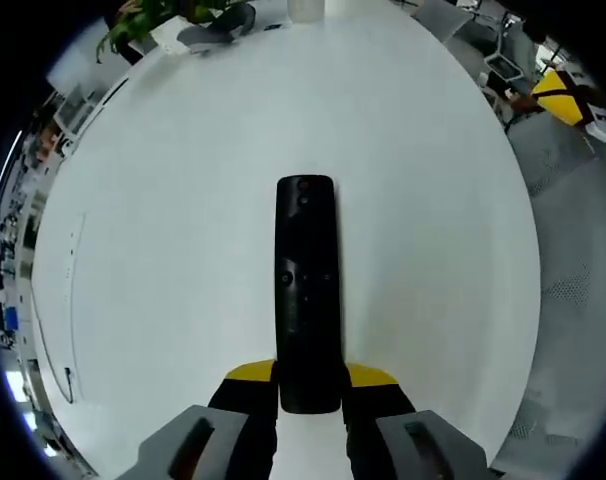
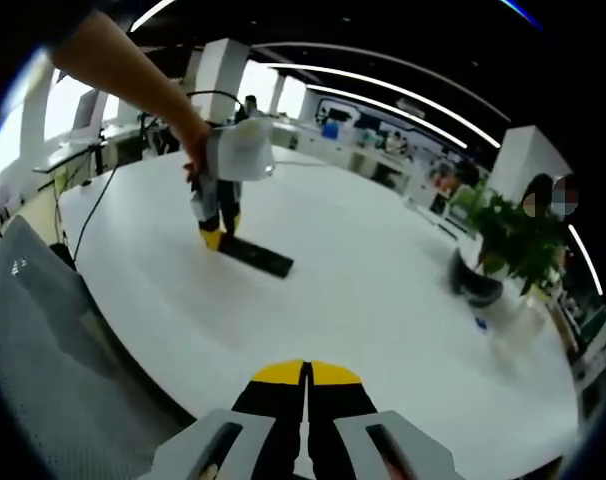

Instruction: Press the specified remote control buttons in sequence, fully releasing each button before pressing the next.

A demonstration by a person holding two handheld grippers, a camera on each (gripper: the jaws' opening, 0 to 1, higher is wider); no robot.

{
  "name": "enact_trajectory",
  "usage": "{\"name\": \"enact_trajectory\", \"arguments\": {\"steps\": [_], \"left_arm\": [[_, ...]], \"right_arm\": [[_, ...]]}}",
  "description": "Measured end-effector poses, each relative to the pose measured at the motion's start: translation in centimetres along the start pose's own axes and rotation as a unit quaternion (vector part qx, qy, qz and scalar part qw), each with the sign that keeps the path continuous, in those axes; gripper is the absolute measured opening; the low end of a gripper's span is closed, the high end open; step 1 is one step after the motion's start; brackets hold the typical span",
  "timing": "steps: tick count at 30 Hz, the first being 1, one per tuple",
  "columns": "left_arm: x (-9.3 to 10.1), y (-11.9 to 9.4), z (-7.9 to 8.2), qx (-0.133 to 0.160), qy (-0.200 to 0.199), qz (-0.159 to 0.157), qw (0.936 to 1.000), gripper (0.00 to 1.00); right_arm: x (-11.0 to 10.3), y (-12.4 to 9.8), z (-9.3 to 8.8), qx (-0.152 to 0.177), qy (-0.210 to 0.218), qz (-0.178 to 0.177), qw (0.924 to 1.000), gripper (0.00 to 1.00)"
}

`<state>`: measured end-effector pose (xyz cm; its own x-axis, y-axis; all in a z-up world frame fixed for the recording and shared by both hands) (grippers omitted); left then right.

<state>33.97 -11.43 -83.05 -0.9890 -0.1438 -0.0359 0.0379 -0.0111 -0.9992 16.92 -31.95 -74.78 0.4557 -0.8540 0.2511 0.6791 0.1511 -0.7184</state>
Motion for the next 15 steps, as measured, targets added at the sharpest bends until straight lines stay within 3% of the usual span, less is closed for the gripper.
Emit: {"name": "enact_trajectory", "arguments": {"steps": [15], "left_arm": [[2.7, -0.2, -0.3, 0.027, -0.018, 0.0, 0.9995, 0.23]], "right_arm": [[-0.1, 0.0, 0.1, 0.001, -0.007, -0.001, 1.0, 0.0]]}}
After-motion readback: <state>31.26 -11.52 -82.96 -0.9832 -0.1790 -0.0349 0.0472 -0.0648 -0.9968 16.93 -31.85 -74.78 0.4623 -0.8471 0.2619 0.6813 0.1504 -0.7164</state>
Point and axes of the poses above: the point that each gripper's makers call its tool centre point, and the gripper's own axes: y roughly forward along the fingers, x roughly to its right, z roughly out of its top, the point moved 4 cm from there along -y, roughly backward along the fingers, and after that the axes turned 8 degrees about -x, right-handed, at the moved point
